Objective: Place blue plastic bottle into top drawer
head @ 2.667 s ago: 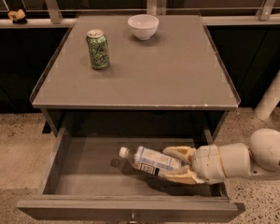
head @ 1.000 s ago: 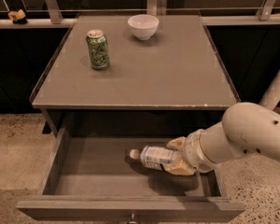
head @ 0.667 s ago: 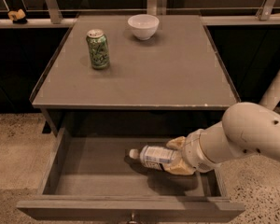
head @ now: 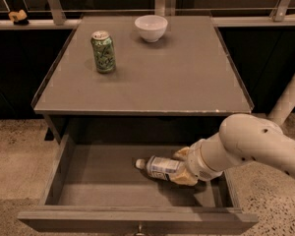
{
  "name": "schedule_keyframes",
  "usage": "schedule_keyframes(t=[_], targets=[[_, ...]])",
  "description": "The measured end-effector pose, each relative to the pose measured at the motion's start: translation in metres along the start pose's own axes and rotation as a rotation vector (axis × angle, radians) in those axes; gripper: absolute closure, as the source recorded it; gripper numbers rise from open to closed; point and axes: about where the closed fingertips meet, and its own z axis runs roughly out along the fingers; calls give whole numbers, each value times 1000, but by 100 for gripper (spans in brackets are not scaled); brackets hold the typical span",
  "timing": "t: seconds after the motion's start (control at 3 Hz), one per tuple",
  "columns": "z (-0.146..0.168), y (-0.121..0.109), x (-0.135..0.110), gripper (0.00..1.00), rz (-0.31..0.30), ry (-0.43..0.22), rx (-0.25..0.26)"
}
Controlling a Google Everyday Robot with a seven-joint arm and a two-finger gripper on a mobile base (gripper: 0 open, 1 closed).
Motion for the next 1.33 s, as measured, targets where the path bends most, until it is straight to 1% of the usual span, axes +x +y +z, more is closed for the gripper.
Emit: schedule_keyframes(t=[0.33, 1.33], targets=[[0, 0, 0, 81, 0, 1, 0], [0, 0, -1, 11, 0, 1, 0]])
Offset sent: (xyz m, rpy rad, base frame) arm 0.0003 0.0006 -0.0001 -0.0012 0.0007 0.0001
